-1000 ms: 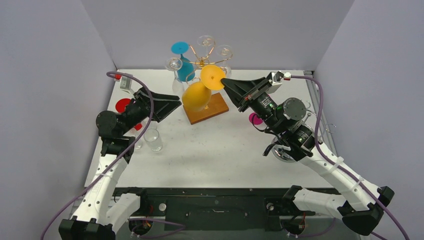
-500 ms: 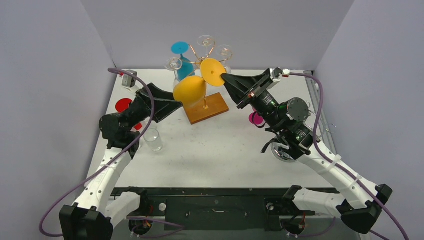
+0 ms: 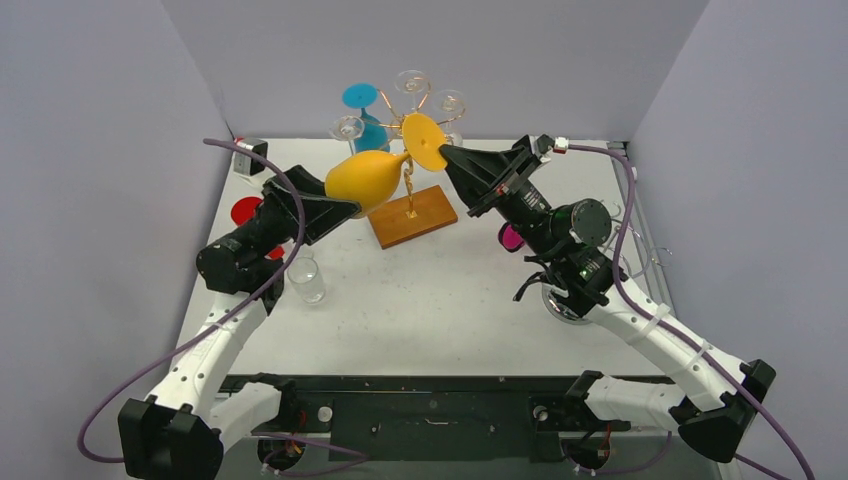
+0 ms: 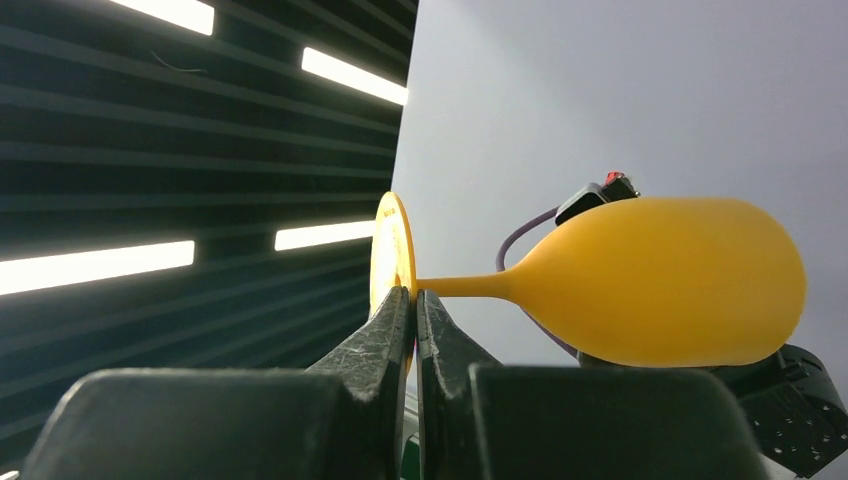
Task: Take the wine glass off the wine glass rack
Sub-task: Place the wine glass at the center of the board.
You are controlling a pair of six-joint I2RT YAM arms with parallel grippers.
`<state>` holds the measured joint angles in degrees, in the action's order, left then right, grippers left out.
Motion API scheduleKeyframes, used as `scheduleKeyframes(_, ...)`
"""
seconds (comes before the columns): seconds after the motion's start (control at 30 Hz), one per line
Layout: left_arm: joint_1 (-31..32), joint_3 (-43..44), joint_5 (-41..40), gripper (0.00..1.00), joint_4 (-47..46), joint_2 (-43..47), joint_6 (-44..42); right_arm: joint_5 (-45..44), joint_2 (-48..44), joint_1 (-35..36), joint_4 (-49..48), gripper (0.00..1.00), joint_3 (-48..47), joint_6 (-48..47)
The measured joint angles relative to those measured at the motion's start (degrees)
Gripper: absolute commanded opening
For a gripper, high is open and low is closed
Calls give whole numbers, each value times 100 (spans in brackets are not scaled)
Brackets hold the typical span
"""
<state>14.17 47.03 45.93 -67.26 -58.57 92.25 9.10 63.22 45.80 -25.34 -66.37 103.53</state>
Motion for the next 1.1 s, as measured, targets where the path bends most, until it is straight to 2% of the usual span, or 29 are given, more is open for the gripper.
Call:
scheduleKeyframes(0.13, 13, 48, -90, 3, -28, 0, 63, 20, -22, -4, -177, 0, 120, 50)
scheduleKeyframes(0.2, 46, 96, -122, 0, -81, 42, 59, -17, -59, -85, -155, 0, 236, 50)
scheduleKeyframes(0.23, 72, 131, -138, 0, -72, 92, 28, -13, -79, -162, -116, 3, 310, 50)
scheduleKeyframes(0.27, 79, 164, -133, 0, 17, 157, -37, 31, -103, -227, -66, 16, 407, 50)
scheduleKeyframes(0.3, 79, 188, -116, 0, 177, 232, -136, 70, -136, -289, -33, 24, 466, 35)
scheduleKeyframes(0.33, 76, 199, -87, 0, 409, 302, -275, 107, -186, -337, 33, 41, 505, -26)
scheduleKeyframes(0.37, 85, 229, -76, 0, 702, 385, -431, 162, -247, -409, 192, 48, 518, -170)
scheduleKeyframes(0.4, 94, 315, -68, 0, 1211, 483, -702, 184, -321, -498, 367, 60, 525, -313)
scheduleKeyframes(0.5, 83, 713, -125, 0, 2839, 750, -1593, 179, -610, -852, 1086, 75, 474, -914)
scheduleKeyframes(0.53, 85, 990, -181, 0, 3707, 852, -2070, 153, -704, -964, 1381, 77, 415, -1174)
scheduleKeyframes(0.57, 85, 1117, -212, 0, 4046, 890, -2264, 79, -785, -1060, 1707, 78, 315, -1438)
scheduleKeyframes(0.63, 85, 1661, -400, 0, 5462, 1001, -3036, -131, -885, -1209, 2424, 79, 0, -2052)
scheduleKeyframes(0.8, 142, 2675, -1032, 0, 8301, 1043, -4513, -619, -811, -1250, 3939, 79, -1084, -3541)
scheduleKeyframes(0.93, 302, 3093, -1803, 0, 10218, 938, -5263, -942, -610, -1250, 4666, 80, -1703, -4413)
scheduleKeyframes(1.1, 590, 3244, -2870, 0, 12034, 688, -5790, -1169, -407, -1250, 5187, 79, -1762, -5001)
